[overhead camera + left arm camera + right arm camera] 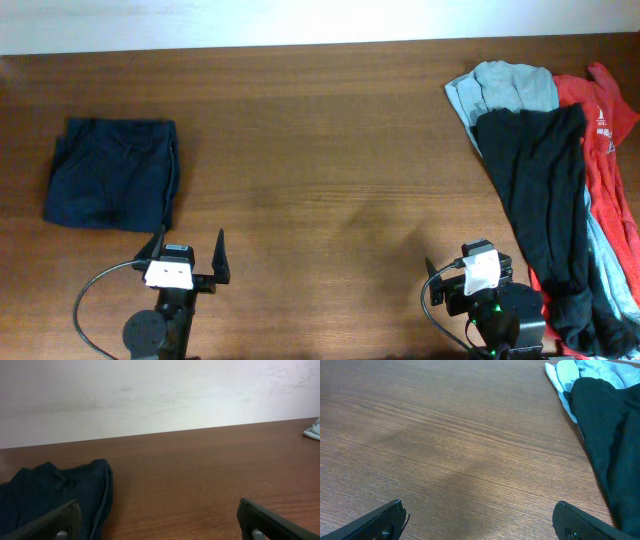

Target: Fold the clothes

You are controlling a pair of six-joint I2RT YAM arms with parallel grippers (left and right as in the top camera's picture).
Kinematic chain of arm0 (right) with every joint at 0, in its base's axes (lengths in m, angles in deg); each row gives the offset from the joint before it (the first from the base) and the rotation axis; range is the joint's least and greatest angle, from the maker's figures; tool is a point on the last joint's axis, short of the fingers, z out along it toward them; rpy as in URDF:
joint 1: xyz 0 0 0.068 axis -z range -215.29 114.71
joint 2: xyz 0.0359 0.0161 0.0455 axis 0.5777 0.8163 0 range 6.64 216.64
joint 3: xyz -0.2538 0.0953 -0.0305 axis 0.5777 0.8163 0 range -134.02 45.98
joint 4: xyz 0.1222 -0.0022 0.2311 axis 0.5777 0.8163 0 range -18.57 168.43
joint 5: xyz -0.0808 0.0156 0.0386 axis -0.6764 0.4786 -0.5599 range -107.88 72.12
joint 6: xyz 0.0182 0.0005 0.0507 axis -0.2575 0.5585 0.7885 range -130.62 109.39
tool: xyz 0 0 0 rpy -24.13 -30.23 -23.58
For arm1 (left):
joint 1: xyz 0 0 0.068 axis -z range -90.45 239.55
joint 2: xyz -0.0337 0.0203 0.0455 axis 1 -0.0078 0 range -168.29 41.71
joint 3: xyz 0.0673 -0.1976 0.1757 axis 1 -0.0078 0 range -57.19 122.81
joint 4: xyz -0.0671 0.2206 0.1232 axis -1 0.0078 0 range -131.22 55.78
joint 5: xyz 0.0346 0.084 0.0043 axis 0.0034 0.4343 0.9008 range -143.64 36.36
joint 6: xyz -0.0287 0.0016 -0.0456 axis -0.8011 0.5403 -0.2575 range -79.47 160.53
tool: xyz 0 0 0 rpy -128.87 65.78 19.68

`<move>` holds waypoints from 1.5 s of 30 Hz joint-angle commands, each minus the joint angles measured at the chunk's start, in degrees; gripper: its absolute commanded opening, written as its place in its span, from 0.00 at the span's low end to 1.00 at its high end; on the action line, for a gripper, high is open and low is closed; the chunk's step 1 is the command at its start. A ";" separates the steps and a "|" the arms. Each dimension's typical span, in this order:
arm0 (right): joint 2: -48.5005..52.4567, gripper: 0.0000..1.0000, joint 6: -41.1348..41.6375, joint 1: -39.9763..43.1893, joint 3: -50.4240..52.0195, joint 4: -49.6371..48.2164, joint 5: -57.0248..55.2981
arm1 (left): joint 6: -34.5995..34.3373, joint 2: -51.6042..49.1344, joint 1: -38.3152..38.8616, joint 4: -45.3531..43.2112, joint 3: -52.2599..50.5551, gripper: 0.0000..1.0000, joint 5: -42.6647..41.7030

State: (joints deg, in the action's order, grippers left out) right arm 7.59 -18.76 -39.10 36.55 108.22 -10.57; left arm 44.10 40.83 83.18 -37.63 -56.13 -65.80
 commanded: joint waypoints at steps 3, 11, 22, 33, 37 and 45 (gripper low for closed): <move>-0.31 0.99 0.00 -0.31 0.26 -0.20 -0.50 | -0.52 0.59 0.33 -0.15 -0.55 0.99 -0.24; -0.31 0.98 -2.08 -0.31 0.26 -5.31 -2.71 | -0.55 0.59 0.33 -3.21 -0.52 0.99 -0.28; -0.31 0.99 1.62 -0.31 0.20 -19.69 23.45 | -0.57 0.57 0.33 -6.86 0.22 0.99 -16.02; 15.13 0.99 8.63 -0.31 -16.94 -20.55 4.28 | -0.57 -22.38 0.33 9.86 32.28 0.99 -6.05; 30.36 0.99 10.38 -0.31 -25.07 -11.19 3.37 | -0.55 -40.89 0.33 19.17 45.92 0.99 -10.19; 59.95 0.99 10.36 -0.26 -40.00 -2.27 28.28 | -1.03 -63.01 0.33 27.43 61.57 0.99 -29.81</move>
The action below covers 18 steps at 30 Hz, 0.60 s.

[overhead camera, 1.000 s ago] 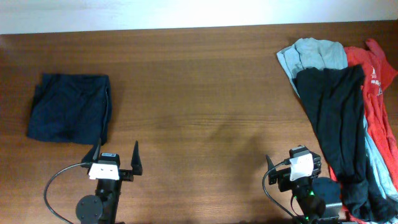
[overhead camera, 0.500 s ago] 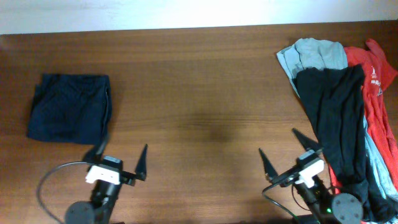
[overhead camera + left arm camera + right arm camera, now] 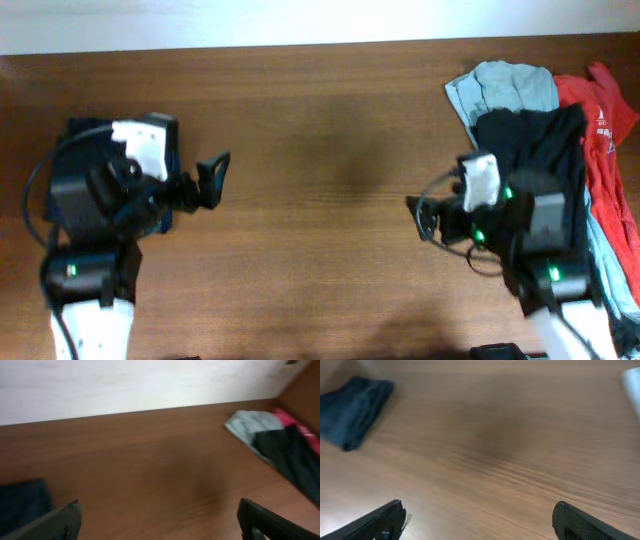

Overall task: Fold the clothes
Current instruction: 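Reach the right gripper to the dark green shirt on the pile and grasp it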

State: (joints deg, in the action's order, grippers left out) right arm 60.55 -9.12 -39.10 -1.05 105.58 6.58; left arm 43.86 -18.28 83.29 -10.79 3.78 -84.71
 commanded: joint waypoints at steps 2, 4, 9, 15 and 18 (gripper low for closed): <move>10.95 0.99 0.85 0.09 -4.02 1.18 9.79 | -0.76 -6.14 0.22 0.50 1.66 0.99 -12.85; 13.60 0.99 7.89 2.34 -6.51 2.47 2.56 | -0.76 -7.89 0.22 1.42 1.66 0.99 -12.92; 14.25 0.99 19.15 14.03 -11.91 7.30 -13.20 | -0.68 -9.53 0.22 4.42 1.66 0.99 -10.45; 17.25 0.99 21.97 33.70 -12.13 10.14 -17.22 | -0.66 -10.97 0.26 5.14 1.66 0.99 -9.60; 21.38 1.00 21.97 38.75 -12.13 7.65 -17.20 | -0.46 -11.61 0.26 4.55 1.66 0.99 -9.60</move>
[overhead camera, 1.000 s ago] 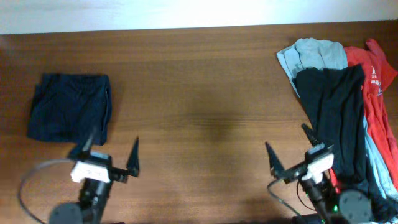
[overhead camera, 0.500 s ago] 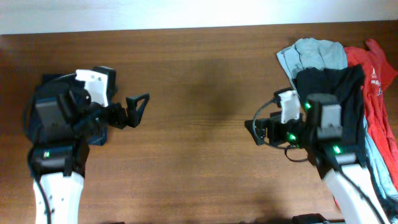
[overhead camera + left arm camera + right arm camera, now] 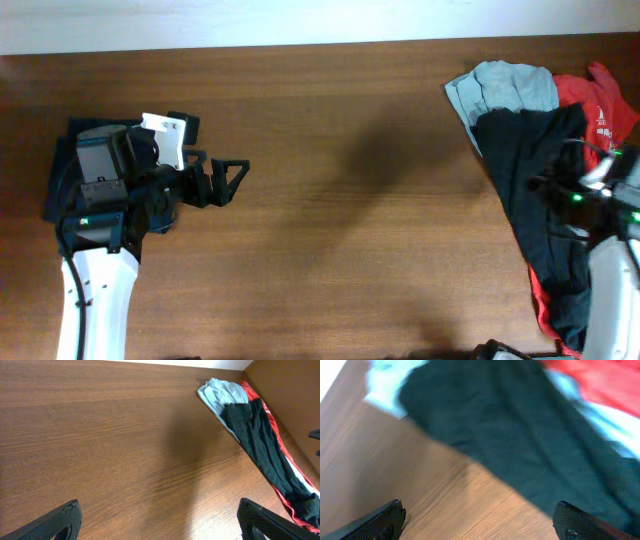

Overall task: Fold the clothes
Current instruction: 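Reach the right gripper to the dark green shirt on the pile and grasp it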

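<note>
A pile of unfolded clothes lies at the table's right: a black garment (image 3: pixel 530 170) on top, a light blue one (image 3: pixel 505 85) at its far end, a red one (image 3: pixel 600 115) at the right edge. My right gripper (image 3: pixel 480 522) hangs open over the near-left edge of the black garment (image 3: pixel 520 445), holding nothing. My left gripper (image 3: pixel 232 176) is open above bare wood at the left, pointing toward the pile (image 3: pixel 250 425). Both its fingers (image 3: pixel 60 522) stand wide apart.
A folded navy garment (image 3: pixel 60 165) lies at the left, partly under my left arm. The brown wooden table (image 3: pixel 350 230) spans the view, with a white wall along its far edge. My right arm (image 3: pixel 615 250) stands over the pile's near end.
My right arm has moved from the pile's left edge to the table's right side and now looks down on the black garment. My left gripper sits slightly further right, tilted down at the table.
Both arms first rested low at the table's front edge, grippers open. Then they were raised over the table, the left beside the folded navy garment, the right at the pile's left edge. Now the right is over the pile; both remain open and empty.
</note>
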You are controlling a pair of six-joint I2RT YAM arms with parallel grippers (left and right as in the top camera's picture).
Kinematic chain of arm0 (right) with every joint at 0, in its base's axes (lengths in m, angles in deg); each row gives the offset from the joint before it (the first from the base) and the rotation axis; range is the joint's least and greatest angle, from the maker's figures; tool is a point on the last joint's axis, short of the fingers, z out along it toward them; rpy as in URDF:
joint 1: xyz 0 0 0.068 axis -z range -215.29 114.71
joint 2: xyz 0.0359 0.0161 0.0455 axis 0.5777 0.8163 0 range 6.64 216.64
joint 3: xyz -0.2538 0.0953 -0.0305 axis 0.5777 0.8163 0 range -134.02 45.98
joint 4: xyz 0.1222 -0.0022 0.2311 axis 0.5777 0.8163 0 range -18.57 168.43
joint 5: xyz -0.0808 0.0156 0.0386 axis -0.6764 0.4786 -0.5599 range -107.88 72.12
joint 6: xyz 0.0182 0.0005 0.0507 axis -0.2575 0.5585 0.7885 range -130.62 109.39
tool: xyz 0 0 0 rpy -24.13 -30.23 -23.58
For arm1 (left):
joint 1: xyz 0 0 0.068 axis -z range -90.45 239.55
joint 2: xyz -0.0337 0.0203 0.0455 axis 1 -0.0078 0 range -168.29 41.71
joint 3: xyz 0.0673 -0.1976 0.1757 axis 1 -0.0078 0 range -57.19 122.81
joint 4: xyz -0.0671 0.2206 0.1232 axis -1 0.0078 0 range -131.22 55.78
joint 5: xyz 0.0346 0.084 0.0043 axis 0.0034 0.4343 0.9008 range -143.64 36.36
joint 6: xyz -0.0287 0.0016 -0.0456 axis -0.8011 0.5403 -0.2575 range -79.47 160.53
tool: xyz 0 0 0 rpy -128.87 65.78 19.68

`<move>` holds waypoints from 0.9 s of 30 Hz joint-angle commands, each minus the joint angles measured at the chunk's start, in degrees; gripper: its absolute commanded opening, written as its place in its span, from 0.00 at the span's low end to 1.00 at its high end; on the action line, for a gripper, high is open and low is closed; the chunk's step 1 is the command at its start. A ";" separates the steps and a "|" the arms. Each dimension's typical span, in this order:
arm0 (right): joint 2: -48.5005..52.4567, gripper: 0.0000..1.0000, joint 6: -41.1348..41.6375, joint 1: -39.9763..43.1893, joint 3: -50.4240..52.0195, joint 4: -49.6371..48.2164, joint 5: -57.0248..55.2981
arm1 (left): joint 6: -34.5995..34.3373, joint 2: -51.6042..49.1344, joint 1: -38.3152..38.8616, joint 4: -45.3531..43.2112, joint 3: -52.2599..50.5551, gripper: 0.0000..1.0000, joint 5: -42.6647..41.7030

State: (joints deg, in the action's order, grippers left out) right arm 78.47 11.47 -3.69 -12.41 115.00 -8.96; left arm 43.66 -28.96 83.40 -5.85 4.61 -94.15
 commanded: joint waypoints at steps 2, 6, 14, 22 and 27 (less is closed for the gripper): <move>6.40 1.00 1.36 4.22 -0.76 -5.40 -0.07 | -0.28 -1.31 0.15 -0.35 0.83 0.99 -0.17; 14.82 0.86 1.40 2.40 -0.76 -16.65 3.93 | -0.28 -1.75 0.17 -0.37 0.83 0.99 -0.20; 31.85 0.83 5.18 -1.05 -0.79 -36.30 8.85 | -0.28 -1.75 1.51 0.87 0.83 0.99 -0.15; 36.17 0.61 4.79 -4.55 -0.79 -43.32 7.74 | -0.26 -1.75 6.16 0.24 0.81 0.99 5.01; 36.22 0.42 4.81 -4.59 -0.79 -39.52 3.26 | -0.24 -1.75 7.61 0.20 0.83 0.99 8.00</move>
State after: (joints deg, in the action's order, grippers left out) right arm 114.23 16.37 -7.87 -12.54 74.39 -2.64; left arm 43.68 -30.56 90.50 -5.43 4.61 -88.93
